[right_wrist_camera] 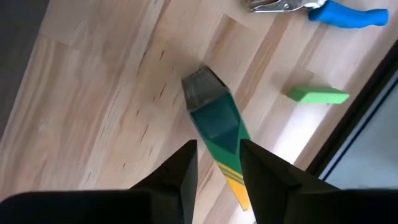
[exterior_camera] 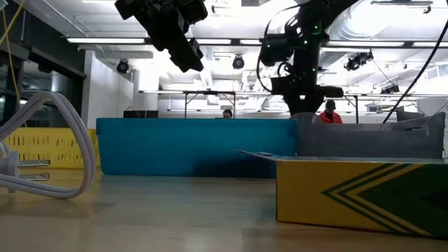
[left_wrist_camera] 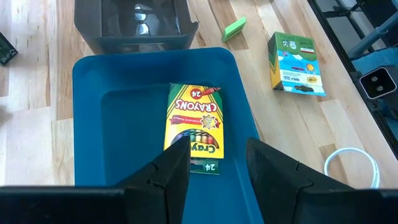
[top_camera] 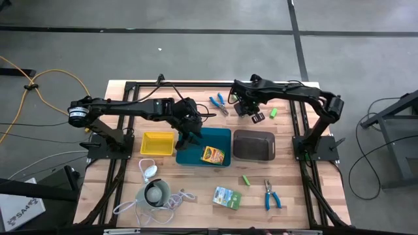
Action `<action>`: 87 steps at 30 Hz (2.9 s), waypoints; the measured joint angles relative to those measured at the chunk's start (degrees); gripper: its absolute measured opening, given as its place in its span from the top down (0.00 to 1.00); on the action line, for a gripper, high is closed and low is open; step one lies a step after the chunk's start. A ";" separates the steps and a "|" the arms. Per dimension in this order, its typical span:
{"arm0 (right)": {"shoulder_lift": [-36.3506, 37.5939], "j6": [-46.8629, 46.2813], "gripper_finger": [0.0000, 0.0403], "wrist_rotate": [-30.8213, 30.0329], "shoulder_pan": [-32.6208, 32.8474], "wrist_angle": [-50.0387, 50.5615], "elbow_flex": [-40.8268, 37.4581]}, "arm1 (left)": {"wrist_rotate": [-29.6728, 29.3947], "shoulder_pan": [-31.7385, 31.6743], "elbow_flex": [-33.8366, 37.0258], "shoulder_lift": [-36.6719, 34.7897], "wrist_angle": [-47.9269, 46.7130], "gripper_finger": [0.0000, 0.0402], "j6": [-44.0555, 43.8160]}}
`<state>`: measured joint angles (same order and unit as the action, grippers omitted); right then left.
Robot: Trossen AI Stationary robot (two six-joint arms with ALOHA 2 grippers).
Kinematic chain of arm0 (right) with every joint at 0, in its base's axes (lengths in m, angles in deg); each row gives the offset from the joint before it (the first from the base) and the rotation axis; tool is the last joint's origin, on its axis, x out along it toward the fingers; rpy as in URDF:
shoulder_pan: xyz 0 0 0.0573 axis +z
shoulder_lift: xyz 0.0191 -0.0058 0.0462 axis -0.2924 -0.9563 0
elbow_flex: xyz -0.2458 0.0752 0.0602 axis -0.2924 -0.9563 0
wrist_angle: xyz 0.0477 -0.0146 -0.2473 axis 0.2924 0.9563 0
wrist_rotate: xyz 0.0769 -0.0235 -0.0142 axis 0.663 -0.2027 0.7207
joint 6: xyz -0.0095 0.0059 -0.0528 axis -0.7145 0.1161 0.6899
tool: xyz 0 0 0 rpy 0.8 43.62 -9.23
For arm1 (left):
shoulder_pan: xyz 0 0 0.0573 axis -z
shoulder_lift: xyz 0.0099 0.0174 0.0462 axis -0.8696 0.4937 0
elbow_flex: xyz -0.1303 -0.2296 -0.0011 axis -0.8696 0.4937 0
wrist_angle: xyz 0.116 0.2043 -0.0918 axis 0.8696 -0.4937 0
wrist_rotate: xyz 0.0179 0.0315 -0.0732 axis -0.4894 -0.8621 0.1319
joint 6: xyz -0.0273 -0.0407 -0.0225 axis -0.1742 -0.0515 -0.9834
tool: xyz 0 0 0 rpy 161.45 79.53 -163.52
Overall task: Pick & Place School Supplies
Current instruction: Put the yellow box of crayons into the blue bin
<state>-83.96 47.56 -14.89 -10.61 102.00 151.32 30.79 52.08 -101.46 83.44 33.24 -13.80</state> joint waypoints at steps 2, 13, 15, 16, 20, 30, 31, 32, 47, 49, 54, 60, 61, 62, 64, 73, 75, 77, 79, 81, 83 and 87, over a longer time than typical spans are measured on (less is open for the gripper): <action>1.07 0.02 0.73 0.55 0.00 0.17 0.00 | -0.01 0.00 0.00 0.00 0.21 0.63 0.01; 2.14 2.08 0.73 1.02 0.67 -0.99 0.02 | -0.02 0.00 0.00 0.00 0.19 0.63 -0.04; 2.13 1.19 0.73 0.62 1.50 -1.08 0.02 | 0.00 0.00 0.00 0.00 0.19 0.63 0.13; 2.12 0.36 0.73 0.46 1.87 -1.08 0.02 | -0.02 0.00 0.00 0.00 0.19 0.63 0.26; 2.12 -0.03 0.73 0.62 3.05 -0.12 0.02 | -0.01 0.00 0.00 0.00 0.19 0.63 0.42; 2.11 2.66 0.73 -2.25 3.86 0.60 0.02 | 0.00 0.00 0.00 0.00 0.17 0.63 0.44; 2.10 3.07 0.73 -2.31 3.71 0.75 0.02 | 0.00 0.00 0.00 -0.01 0.17 0.63 0.44; 2.10 3.19 0.73 -2.32 3.55 1.01 0.02 | -0.01 0.00 0.00 0.00 0.17 0.63 0.44; 2.04 3.18 0.44 -0.25 1.91 0.16 0.02 | 0.00 0.00 0.00 0.00 0.17 0.63 0.47; 2.03 3.50 0.40 1.88 1.41 -0.02 0.02 | -0.01 0.00 0.00 0.00 0.17 0.63 0.49; 2.03 5.03 0.35 4.98 -0.62 -0.62 0.02 | 0.00 0.00 0.00 0.00 0.15 0.63 0.59; 2.00 5.20 0.36 7.67 -2.64 -1.78 0.02 | -0.01 0.00 0.00 0.00 0.15 0.63 0.90; 1.76 5.20 0.36 8.33 -2.98 -1.87 0.02 | 0.00 0.00 0.00 0.00 0.15 0.63 0.87; 1.43 5.20 0.36 8.59 -3.22 -1.92 0.02 | 0.00 0.00 0.00 0.00 0.15 0.63 0.90; 0.77 5.20 0.36 8.98 -3.63 -1.92 0.02 | -0.01 0.00 0.00 0.00 0.15 0.63 0.90; -2.31 6.96 0.37 8.06 -4.29 -3.35 0.02 | -0.01 0.00 0.00 0.00 0.14 0.63 0.90; -3.06 7.57 0.37 8.02 -4.45 -3.29 0.02 | -0.01 0.00 0.00 0.00 0.14 0.63 0.90; -3.89 7.72 0.37 7.64 -4.86 -3.25 0.02 | 0.00 0.00 0.00 0.00 0.15 0.63 0.90; -4.48 7.74 0.37 7.20 -5.38 -3.25 0.01 | 0.00 0.00 0.00 0.00 0.13 0.63 0.90; -4.66 7.90 0.37 6.16 -5.43 -3.20 0.01 | 0.00 0.00 0.00 0.00 0.15 0.63 0.92; -4.74 8.18 0.37 4.56 -5.50 -3.34 0.02 | 0.00 0.00 0.00 0.00 0.15 0.63 0.92; -4.75 8.33 0.38 3.48 -5.43 -3.64 0.02 | -0.02 0.00 0.00 0.00 0.15 0.63 0.90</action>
<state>-88.71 55.88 -11.42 -16.04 98.36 151.35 30.77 52.08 -101.46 83.44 33.39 -12.90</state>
